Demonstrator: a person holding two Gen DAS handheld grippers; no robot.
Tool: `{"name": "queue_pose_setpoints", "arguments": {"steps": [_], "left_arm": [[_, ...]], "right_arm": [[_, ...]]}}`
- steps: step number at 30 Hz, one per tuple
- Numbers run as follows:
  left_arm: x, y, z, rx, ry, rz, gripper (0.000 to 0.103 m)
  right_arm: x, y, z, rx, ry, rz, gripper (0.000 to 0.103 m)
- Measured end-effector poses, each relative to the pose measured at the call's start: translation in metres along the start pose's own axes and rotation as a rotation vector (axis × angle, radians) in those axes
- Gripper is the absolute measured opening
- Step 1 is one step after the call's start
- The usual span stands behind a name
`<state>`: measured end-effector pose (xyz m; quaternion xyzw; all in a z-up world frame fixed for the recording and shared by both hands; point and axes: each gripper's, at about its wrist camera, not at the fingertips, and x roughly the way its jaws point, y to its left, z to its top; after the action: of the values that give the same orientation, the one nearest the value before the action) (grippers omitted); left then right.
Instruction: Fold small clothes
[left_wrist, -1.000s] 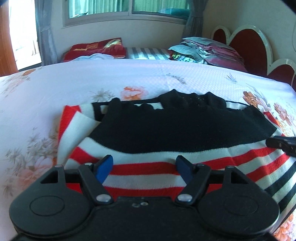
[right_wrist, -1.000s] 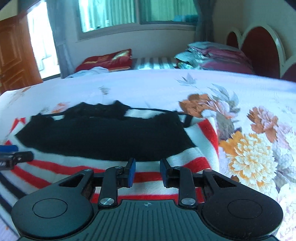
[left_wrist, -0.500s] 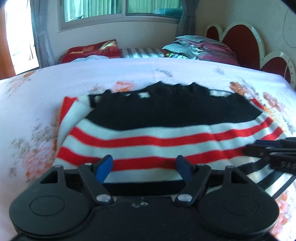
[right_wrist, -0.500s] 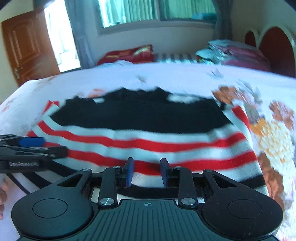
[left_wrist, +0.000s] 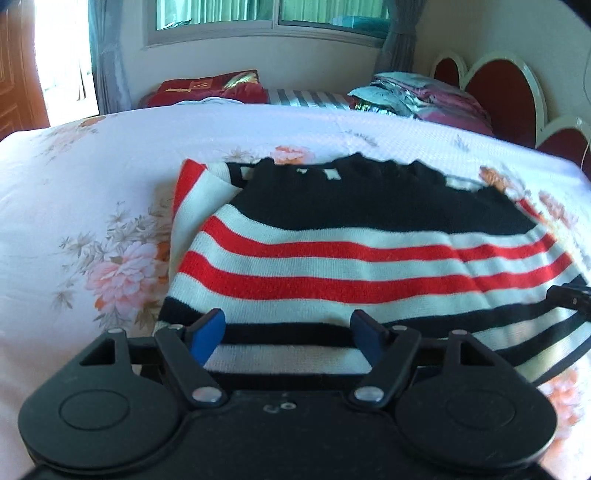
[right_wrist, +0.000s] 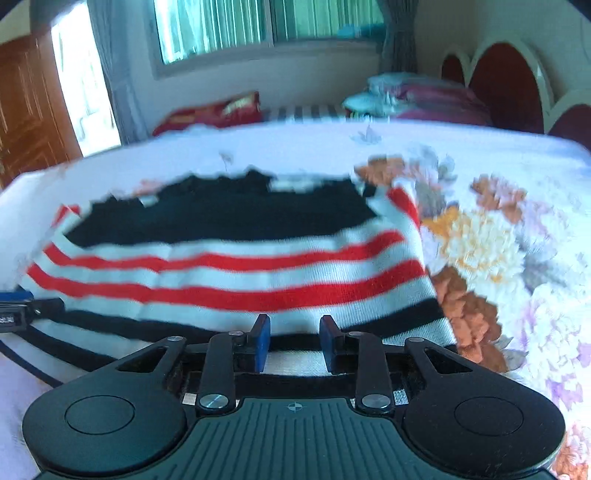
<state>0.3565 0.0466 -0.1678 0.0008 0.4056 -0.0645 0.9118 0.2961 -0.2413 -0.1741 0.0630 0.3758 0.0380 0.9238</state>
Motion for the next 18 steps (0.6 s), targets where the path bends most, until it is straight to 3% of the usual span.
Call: {"name": "queue_pose_setpoints", "arguments": {"steps": [4,6,11,14,18], "left_arm": [[-0.011,-0.004,-0.018,0.036,-0.007,-0.014,0.076],[-0.007,-0.004,-0.028,0.056,0.006,0.0,0.076],[-0.014,-0.001,-0.031,0.052,0.01,-0.001,0.076],[-0.016,0.001,-0.035,0.044,0.021,-0.004,0.076],[-0.023,0.004,-0.035,0.03,0.036,-0.012,0.077]], "right_arm": [[-0.003,0.004,-0.016,-0.042,0.034,-0.07,0.029],[-0.001,0.001,-0.023,-0.027,0.066,-0.079,0.029],[-0.019,0.006,-0.023,-0.005,0.025,-0.072,0.029],[-0.006,0.012,-0.03,-0.049,0.099,-0.11,0.029],[-0.018,0.015,-0.026,0.0,0.079,-0.094,0.029]]}}
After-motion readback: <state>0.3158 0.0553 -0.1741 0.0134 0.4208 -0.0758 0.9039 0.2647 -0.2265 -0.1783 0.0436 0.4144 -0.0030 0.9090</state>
